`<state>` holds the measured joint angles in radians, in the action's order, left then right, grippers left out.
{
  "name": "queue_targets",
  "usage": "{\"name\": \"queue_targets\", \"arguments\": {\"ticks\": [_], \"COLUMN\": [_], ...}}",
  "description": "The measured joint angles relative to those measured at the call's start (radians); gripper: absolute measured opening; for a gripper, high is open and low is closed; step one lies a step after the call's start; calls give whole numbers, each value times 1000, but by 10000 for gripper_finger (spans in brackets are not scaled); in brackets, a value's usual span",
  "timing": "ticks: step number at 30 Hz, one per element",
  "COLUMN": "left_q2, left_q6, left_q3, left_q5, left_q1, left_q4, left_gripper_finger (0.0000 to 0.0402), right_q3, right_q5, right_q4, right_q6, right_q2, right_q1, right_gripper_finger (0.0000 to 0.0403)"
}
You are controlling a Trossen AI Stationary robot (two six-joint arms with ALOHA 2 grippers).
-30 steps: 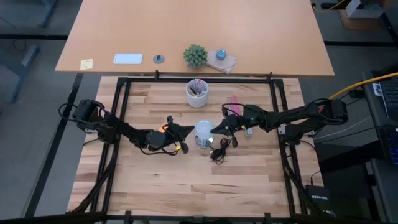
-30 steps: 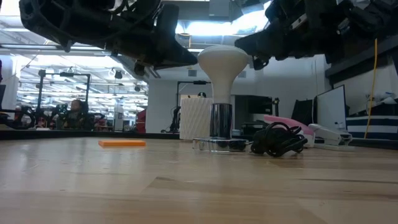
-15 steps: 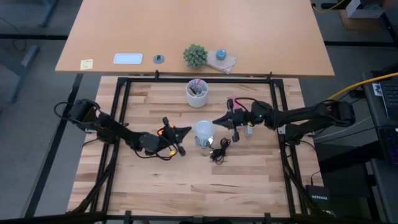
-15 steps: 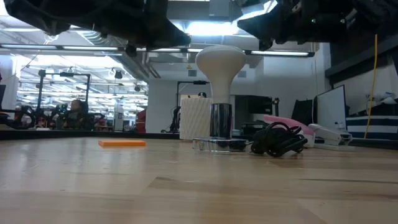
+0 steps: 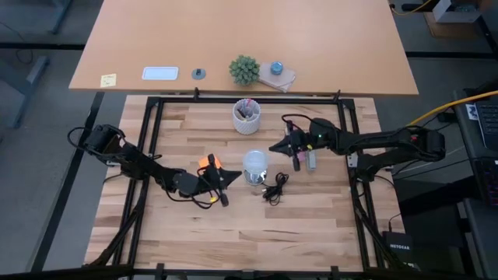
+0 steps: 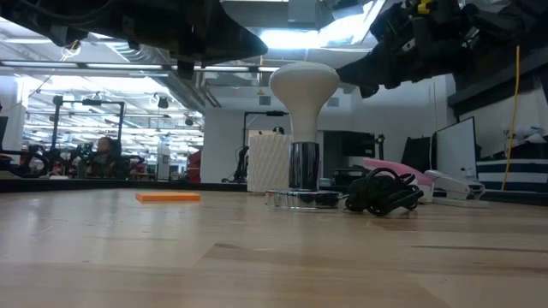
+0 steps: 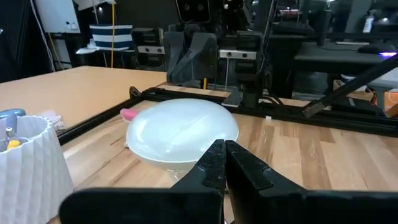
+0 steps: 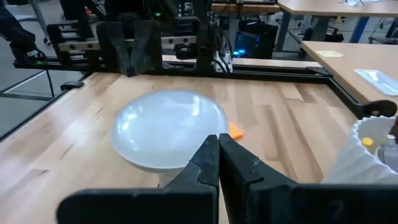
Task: Screw lightbulb
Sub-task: Insert the lightbulb into the lamp
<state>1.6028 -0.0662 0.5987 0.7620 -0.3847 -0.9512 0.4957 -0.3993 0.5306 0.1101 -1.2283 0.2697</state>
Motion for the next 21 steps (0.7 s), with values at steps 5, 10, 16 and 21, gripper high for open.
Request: {"name": "queue_targets", "arguments": {"ticks": [5, 10, 16, 21], "left_q2": [0, 8, 79, 110], "left_q6": [-22, -66, -66, -52], "left_q3": [0, 0, 22, 38], "left_q5": [-21, -83, -87, -86], "left_q1": [1, 2, 15, 37], "left_q4": [7, 9, 11, 3], "left_gripper_finger": [1, 1, 1, 1], "right_q3": [0, 0, 0, 0], "right_q5": [-3, -3, -29, -31], "right_q4": [-2, -2, -2, -2], "right_q6": [0, 6, 27, 27], "right_q2": [0, 0, 0, 0], "right_q1": [-1, -1, -1, -1], "right_gripper_finger": [5, 5, 5, 5]}}
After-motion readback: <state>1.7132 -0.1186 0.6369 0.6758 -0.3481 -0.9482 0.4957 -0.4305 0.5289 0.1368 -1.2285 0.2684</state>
